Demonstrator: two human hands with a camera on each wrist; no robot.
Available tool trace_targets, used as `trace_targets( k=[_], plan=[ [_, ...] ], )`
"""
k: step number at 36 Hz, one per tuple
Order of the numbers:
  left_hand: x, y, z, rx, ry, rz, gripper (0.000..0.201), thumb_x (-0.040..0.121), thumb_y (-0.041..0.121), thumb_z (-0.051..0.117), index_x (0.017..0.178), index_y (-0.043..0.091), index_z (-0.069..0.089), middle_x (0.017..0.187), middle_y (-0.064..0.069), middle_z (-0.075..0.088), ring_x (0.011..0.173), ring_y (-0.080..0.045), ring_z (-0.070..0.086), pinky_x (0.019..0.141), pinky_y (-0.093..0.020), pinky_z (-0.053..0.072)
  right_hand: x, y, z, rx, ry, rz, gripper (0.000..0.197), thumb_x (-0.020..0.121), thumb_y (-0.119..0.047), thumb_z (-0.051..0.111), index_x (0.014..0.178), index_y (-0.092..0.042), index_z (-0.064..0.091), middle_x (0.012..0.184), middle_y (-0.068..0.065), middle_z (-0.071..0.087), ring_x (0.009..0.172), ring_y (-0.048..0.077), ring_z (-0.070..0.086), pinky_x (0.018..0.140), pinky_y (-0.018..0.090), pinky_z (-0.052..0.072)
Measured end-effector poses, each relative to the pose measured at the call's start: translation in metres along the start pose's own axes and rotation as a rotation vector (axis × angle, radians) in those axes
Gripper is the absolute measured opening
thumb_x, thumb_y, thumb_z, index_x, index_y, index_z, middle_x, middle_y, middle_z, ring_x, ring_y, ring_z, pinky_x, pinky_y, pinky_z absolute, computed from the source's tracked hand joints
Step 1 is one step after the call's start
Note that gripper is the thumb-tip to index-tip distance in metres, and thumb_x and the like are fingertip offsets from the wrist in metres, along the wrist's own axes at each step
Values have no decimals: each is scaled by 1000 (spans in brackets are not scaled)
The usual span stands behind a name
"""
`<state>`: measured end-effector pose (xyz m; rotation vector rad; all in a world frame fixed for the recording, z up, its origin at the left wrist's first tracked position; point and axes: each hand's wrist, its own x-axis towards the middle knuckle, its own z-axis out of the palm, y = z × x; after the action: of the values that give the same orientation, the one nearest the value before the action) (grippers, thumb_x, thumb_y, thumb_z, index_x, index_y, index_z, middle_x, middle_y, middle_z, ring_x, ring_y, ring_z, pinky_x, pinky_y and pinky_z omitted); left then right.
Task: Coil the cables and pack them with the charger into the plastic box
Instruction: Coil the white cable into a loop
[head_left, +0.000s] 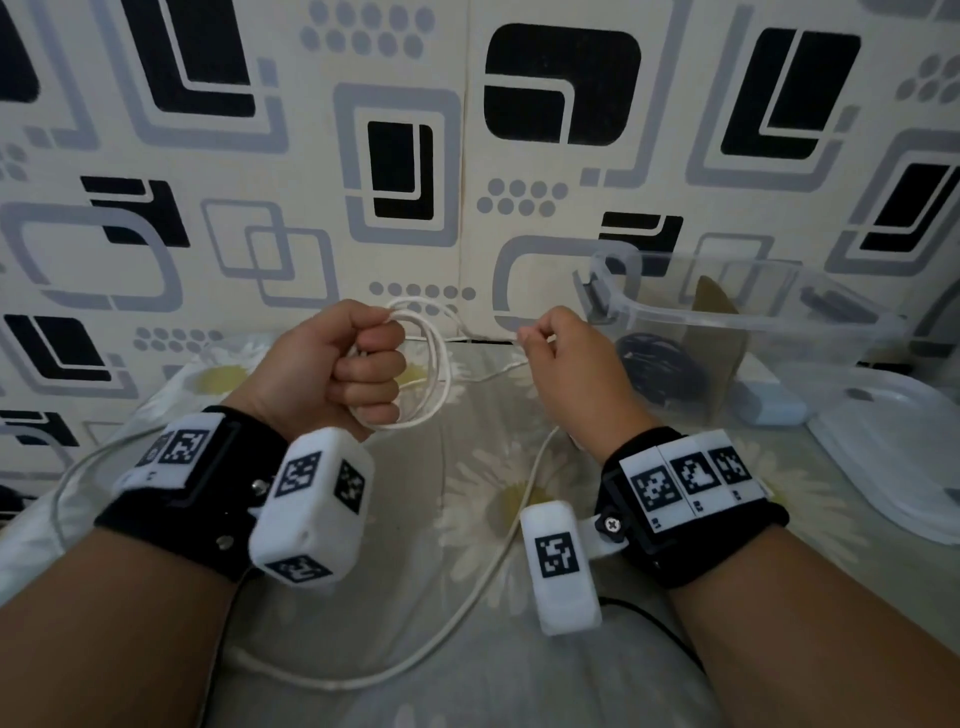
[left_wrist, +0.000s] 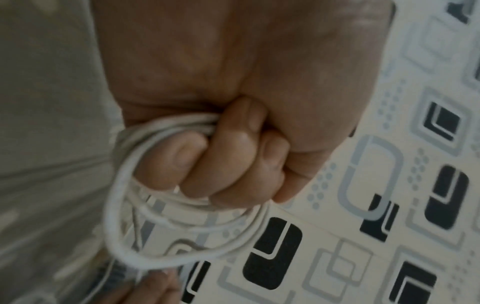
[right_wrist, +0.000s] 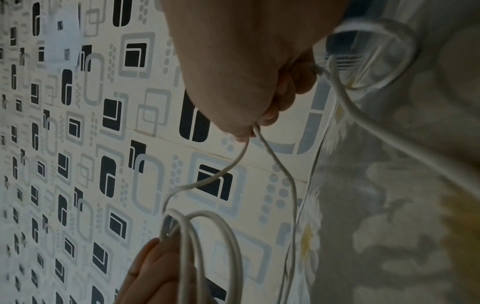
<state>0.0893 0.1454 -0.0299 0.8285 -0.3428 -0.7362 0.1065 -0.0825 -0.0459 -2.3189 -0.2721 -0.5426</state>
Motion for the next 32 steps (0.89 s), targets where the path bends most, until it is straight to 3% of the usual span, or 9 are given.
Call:
trace_targets(
  k=[2,6,9,14,19,22,26,28,32],
  plan=[
    [-5,2,-3,-5,-28,15,31,99,24,23,78,13,43,59,-1,35,49,-16,27,57,-31,27,1,-1,0,-44,-18,10,21,100,-34,45,88,-17,50,70,-7,51,67,16,51,56,28,36],
    [-5,-1,-7,-117,-152,7,34,98,27,28,79,9,50,56,2,35,44,-12,18,56,-28,26,0,-4,0,-95,-112,16,21,99,-39,46,91,-20,51,75,-8,53,77,19,56,68,32,45],
    [-7,2,-6,-176,-132,50,33,98,28,31,78,10,50,56,3,36,42,-10,18,56,-26,25,-2,-7,2,-125,-185,-21,22,98,-41,48,86,-23,51,74,-10,52,77,17,55,68,31,43],
    [-6,3,-12,-254,-73,211,33,100,26,33,78,8,50,58,2,37,48,-13,31,58,-26,25,-6,-11,2,-63,-284,-64,21,97,-40,48,87,-24,59,69,-8,56,65,10,52,62,29,41],
    [-3,5,-25,-407,-126,358,29,98,22,44,76,6,52,57,1,38,47,-14,32,58,-29,31,-11,-16,1,-35,-380,-61,24,100,-32,42,96,-22,63,70,-11,53,69,9,53,69,30,44],
    [-3,4,-27,-470,37,554,29,95,22,47,68,11,50,50,3,42,39,-12,34,51,-26,34,-13,-16,3,-13,-434,-7,18,101,-33,38,105,-22,52,77,-7,61,70,11,57,68,30,45],
    [-3,6,-24,-495,258,769,34,94,27,42,62,16,45,50,8,39,39,-7,32,52,-21,33,-13,-15,4,-3,-471,43,9,97,-28,46,100,-20,47,84,0,63,75,18,59,67,31,46],
    [-2,5,-26,-484,345,818,38,98,28,37,62,16,43,54,8,38,41,-7,34,56,-23,34,-15,-16,3,-27,-535,-2,6,95,-24,50,99,-20,53,82,-6,59,72,13,57,61,26,46],
    [-1,5,-27,-453,430,863,40,100,28,33,62,17,42,58,8,38,45,-8,36,61,-26,36,-18,-16,-1,29,-635,-82,21,92,-15,56,107,-26,66,78,-14,54,63,-4,48,54,8,36]
  ],
)
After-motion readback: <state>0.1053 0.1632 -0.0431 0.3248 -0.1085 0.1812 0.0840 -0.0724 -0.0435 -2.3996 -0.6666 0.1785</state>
